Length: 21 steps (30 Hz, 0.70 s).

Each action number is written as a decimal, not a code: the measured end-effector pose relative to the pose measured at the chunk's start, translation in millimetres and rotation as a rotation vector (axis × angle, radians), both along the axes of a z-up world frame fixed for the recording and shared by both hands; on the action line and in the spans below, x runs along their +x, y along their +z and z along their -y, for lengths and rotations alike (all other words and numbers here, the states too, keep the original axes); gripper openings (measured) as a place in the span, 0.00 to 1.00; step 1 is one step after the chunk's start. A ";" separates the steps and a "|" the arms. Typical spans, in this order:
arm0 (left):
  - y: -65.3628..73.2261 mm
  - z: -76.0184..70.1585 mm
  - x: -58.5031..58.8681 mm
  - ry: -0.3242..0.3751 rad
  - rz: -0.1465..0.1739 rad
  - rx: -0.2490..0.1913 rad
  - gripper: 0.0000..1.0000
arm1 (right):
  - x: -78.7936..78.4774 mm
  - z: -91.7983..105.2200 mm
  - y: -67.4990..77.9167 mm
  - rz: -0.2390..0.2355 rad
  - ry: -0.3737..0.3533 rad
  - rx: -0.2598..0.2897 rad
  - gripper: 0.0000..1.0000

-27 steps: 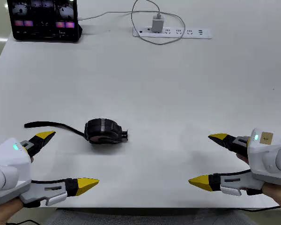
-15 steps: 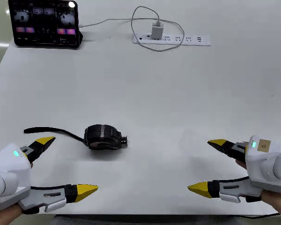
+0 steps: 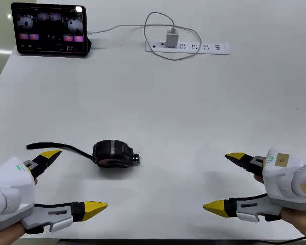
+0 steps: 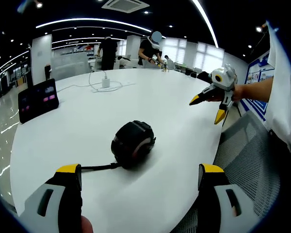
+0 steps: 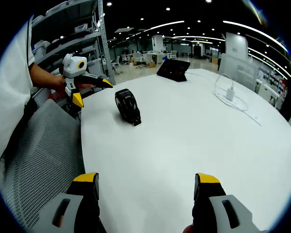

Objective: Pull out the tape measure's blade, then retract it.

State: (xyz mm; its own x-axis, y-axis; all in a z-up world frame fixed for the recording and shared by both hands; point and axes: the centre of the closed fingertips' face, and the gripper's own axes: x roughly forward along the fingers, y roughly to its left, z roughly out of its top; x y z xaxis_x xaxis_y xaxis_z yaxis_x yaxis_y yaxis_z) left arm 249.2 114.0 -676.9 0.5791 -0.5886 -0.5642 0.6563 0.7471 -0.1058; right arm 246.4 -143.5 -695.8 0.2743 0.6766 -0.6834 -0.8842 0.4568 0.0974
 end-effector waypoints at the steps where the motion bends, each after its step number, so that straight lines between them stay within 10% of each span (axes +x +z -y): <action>1: -1.2 0.1 1.3 -0.004 0.003 0.005 0.99 | 0.5 -2.1 0.0 0.000 0.005 -0.001 0.79; 21: -13.5 6.9 22.0 -0.084 -0.001 0.036 0.99 | 14.4 -18.9 -15.2 -0.022 0.064 0.013 0.77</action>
